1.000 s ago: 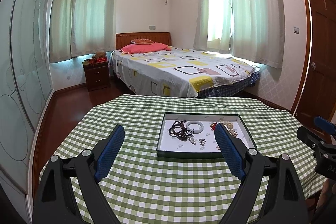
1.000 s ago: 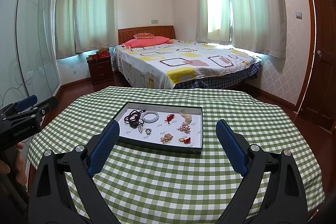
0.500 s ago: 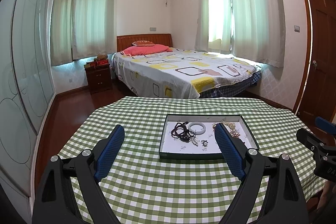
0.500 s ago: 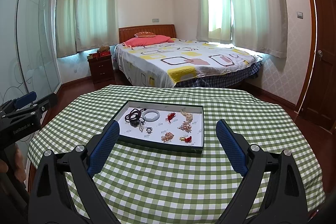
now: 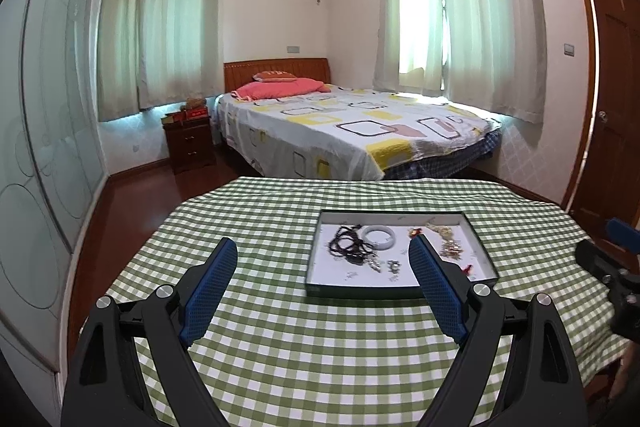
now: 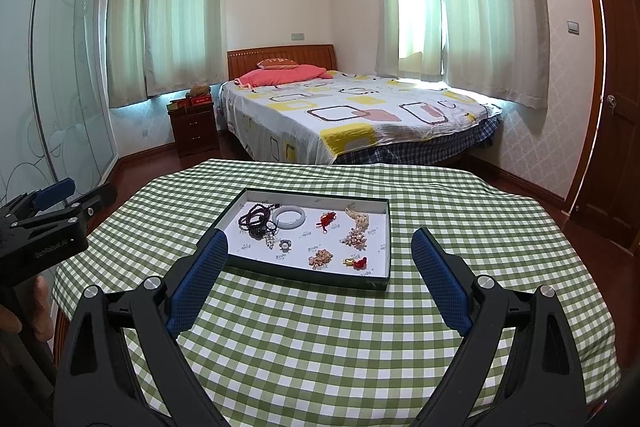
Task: Organize jewelry
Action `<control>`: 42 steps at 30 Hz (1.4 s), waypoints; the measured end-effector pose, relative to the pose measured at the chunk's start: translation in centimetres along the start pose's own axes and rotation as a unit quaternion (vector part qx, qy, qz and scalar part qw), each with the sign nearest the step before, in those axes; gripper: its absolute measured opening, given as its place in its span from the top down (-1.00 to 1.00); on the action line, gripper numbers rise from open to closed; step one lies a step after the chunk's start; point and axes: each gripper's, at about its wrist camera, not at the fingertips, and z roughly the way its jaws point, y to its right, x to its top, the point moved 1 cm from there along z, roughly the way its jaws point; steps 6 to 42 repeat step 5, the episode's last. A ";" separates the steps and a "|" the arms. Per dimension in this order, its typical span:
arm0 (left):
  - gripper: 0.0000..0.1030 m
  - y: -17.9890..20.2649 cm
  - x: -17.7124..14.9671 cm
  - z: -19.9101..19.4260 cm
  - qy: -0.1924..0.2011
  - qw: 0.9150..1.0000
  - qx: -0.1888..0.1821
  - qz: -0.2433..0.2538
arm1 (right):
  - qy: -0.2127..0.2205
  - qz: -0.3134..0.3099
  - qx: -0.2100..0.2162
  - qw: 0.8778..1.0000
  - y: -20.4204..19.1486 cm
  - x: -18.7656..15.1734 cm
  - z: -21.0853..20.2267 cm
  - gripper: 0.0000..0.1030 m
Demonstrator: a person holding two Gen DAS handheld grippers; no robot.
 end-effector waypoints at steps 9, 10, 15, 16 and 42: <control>-0.64 -0.6 -0.9 2.3 -0.038 0.999 -0.005 -0.002 | -0.009 0.008 -0.002 1.000 0.5 -0.4 0.9 -0.76; -0.64 -0.6 -0.9 2.3 -0.038 0.999 -0.005 -0.002 | -0.009 0.008 -0.002 1.000 0.5 -0.4 0.9 -0.76; -0.64 -0.6 -0.9 2.3 -0.038 0.999 -0.005 -0.002 | -0.009 0.008 -0.002 1.000 0.5 -0.4 0.9 -0.76; -0.64 -0.6 -0.9 2.3 -0.038 0.999 -0.005 -0.002 | -0.009 0.008 -0.002 1.000 0.5 -0.4 0.9 -0.76; -0.64 -0.6 -0.9 2.3 -0.038 0.999 -0.005 -0.002 | -0.009 0.008 -0.002 1.000 0.5 -0.4 0.9 -0.76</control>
